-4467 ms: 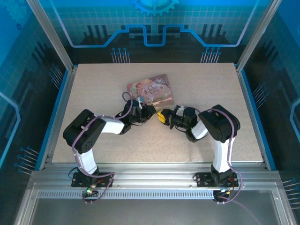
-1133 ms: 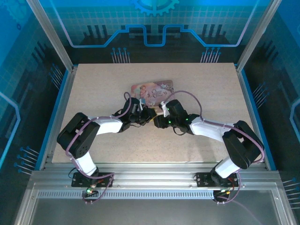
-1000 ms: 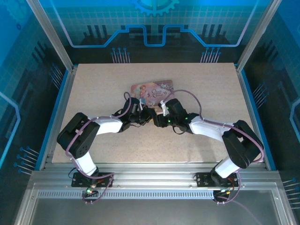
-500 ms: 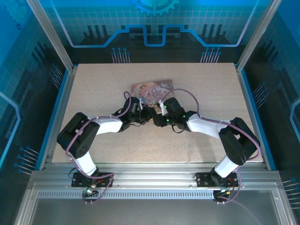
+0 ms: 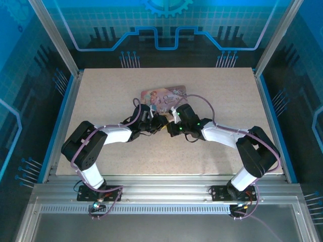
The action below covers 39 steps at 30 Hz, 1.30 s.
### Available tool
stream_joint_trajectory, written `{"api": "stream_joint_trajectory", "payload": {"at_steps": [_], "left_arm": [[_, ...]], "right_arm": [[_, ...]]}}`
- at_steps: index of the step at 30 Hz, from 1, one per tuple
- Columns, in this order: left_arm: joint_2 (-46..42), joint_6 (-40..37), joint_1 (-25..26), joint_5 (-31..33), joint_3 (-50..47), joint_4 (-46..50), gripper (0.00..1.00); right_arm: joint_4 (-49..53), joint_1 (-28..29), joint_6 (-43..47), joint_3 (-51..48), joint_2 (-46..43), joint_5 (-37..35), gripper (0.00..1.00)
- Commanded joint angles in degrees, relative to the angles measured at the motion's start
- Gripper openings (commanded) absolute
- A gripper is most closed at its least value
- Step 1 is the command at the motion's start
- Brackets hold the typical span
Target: Unlock the padlock with the key
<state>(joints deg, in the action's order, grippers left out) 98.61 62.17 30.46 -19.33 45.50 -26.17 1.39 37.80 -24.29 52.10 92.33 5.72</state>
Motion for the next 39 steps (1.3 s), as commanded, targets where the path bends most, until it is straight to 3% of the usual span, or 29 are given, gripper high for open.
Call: {"api": "stream_joint_trajectory", "payload": {"at_steps": [1,11,20,28,32,39], "left_arm": [[-1.40,-0.35,0.74,-4.31,0.74,-2.02,0.08],[0.34,-0.14,1.51,-2.78,-2.63,-4.88,0.11],[1.57,-0.05,2.39,-0.34,-4.62,-6.13,0.32],[-1.25,-1.44,2.36,4.71,-7.03,-1.38,0.36],[-1.02,-2.21,2.37,4.44,-6.40,-0.56,0.29],[0.69,-2.00,2.28,3.81,-4.86,-0.82,0.09]], "right_arm": [[-8.05,-0.16,-2.28,-0.86,-0.21,5.07,0.00],[-13.50,-0.45,-5.06,-5.51,2.93,7.19,0.00],[-16.51,-0.18,-6.67,-8.88,5.35,7.73,0.00],[-18.65,-1.46,-7.37,-10.00,5.93,10.35,0.00],[-17.67,-1.31,-6.38,-9.35,5.60,9.23,0.00],[-17.21,-0.90,-5.50,-8.89,4.43,8.90,0.04]]}}
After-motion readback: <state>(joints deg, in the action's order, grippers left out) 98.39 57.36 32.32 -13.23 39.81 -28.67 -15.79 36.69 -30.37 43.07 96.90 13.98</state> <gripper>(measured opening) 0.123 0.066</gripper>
